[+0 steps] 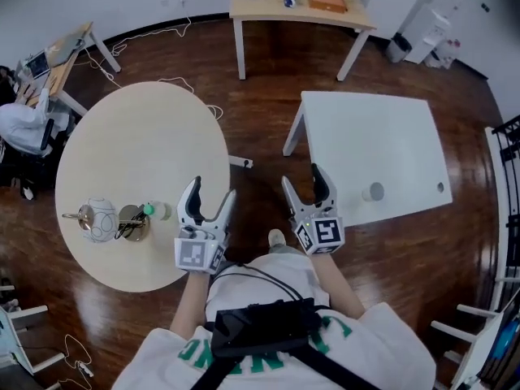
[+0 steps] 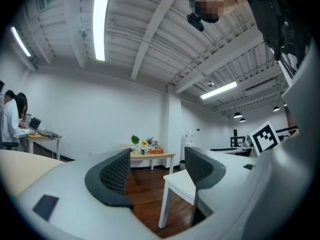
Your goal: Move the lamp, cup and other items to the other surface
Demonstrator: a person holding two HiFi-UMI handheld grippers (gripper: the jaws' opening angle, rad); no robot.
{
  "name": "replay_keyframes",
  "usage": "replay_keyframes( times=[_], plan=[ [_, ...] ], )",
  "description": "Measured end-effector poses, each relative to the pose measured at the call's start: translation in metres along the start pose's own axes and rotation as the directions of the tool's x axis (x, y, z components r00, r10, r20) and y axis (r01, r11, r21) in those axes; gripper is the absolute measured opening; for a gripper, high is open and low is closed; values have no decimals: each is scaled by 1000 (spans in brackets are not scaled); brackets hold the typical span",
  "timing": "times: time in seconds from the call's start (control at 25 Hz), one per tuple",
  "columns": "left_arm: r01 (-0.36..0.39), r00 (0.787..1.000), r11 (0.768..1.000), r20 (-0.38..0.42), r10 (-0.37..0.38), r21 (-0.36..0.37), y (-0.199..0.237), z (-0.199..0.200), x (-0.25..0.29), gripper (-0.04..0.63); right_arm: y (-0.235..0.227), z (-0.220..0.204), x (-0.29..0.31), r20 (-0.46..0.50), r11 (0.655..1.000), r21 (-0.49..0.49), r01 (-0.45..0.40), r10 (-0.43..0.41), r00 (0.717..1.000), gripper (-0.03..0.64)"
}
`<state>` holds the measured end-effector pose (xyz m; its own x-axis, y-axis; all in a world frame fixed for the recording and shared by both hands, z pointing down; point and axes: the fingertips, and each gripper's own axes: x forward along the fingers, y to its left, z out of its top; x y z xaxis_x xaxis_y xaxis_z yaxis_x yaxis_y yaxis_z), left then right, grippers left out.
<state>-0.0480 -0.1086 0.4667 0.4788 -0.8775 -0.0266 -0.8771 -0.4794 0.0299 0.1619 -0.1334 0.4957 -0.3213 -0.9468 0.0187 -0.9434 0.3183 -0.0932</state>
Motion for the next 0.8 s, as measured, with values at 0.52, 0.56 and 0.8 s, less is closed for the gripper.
replay_keyframes(
  times=[0.52,0.56,0.8],
  plan=[
    [328,939,941,-86,-334,-81,-111,-41,83,325,-102,-51,-94,-126,968,129,214,-198,972,343],
    [355,927,931,-94,-362,-86,-124,-45,91,325,-113,-57,-104,-140,961,138,238,-219,966,343],
    [511,843,854,-136,-520,-99,-207,-65,121,325,-198,-100,-176,-227,874,107,474,-443,867,344]
  ],
)
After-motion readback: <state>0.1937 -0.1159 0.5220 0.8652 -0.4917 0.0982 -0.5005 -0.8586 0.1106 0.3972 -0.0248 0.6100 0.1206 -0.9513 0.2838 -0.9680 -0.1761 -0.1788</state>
